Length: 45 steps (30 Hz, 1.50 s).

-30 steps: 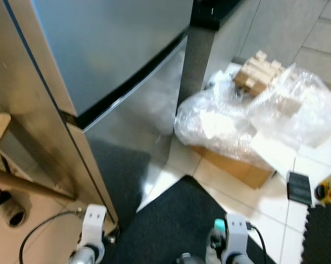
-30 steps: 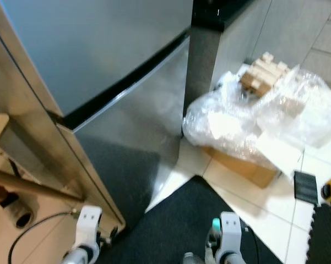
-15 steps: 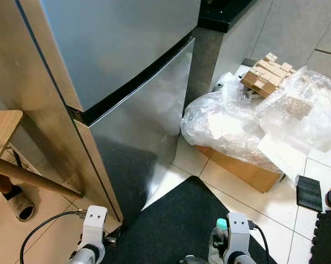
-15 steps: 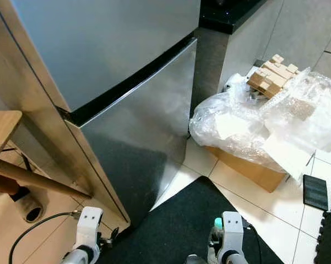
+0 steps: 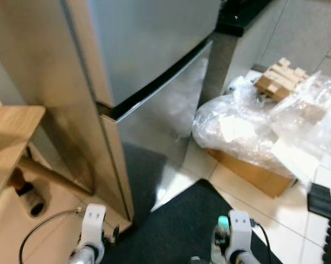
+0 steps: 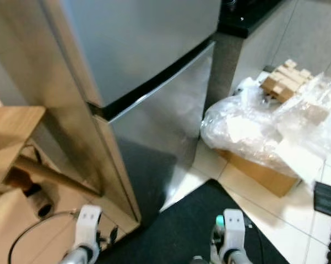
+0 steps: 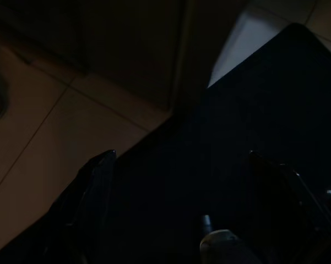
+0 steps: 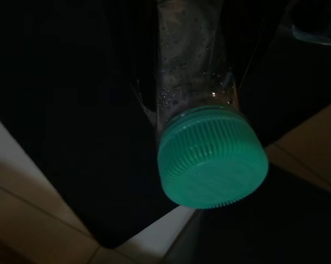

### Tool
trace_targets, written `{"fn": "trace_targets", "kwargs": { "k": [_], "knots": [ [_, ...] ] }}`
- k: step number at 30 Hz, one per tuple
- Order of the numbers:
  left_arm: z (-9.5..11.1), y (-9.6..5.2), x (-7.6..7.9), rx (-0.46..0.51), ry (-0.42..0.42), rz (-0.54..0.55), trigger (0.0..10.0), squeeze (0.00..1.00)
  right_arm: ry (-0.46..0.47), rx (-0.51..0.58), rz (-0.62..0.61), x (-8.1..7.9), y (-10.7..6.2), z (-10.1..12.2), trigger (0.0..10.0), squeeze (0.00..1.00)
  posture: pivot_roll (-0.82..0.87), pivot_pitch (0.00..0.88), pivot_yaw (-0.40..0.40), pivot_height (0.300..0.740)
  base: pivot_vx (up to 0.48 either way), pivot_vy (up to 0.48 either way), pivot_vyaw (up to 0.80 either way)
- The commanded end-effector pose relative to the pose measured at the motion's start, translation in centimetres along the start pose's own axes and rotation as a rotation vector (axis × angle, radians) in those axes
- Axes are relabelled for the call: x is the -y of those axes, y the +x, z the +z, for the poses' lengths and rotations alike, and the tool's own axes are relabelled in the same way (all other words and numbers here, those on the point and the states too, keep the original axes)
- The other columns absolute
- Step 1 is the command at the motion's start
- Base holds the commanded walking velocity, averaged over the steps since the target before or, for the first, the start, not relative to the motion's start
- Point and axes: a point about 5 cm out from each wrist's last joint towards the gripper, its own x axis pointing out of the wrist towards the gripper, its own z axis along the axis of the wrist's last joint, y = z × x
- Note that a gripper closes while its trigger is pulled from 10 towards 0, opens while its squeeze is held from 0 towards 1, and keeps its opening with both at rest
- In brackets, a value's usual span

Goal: Restocking fridge

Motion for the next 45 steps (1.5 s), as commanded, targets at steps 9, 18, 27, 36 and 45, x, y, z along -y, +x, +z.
{"fn": "trace_targets", "kwargs": {
  "k": [9, 18, 27, 36, 45],
  "knots": [
    [0.4, 0.2, 0.1, 0.010, 0.021, -0.013, 10.0, 0.00, 0.023, -0.021, 0.001, -0.2, -0.3, -0.9, 10.0, 0.00, -0.10, 0.095, 0.020, 0.740, 0.000, 0.135, 0.00],
    [0.6, 0.4, 0.6, 0.007, 0.084, -0.054, 10.0, 0.00, 0.029, -0.021, -0.007, -0.1, -0.4, -1.1, 10.0, 0.00, -0.11, 0.106, 0.031, 0.740, 0.000, -0.267, 0.00],
    [0.5, 0.4, 0.7, 0.003, 0.090, -0.035, 10.0, 0.00, 0.034, -0.020, -0.011, 0.0, -0.5, -1.1, 10.0, 0.00, -0.11, 0.106, 0.034, 0.740, 0.000, -0.267, 0.00],
    [0.8, 0.4, 0.3, 0.016, 0.093, -0.015, 10.0, 0.00, 0.027, -0.021, -0.003, -0.2, -0.5, -1.2, 10.0, 0.00, -0.11, 0.104, 0.031, 0.740, 0.000, 0.000, 0.00],
    [0.0, 0.0, -0.2, -0.021, 0.046, 0.006, 10.0, 0.00, 0.018, -0.024, 0.010, -0.5, -0.4, -1.2, 10.0, 0.00, -0.10, 0.104, 0.031, 0.740, 0.000, 0.084, 0.00]
  ]
}}
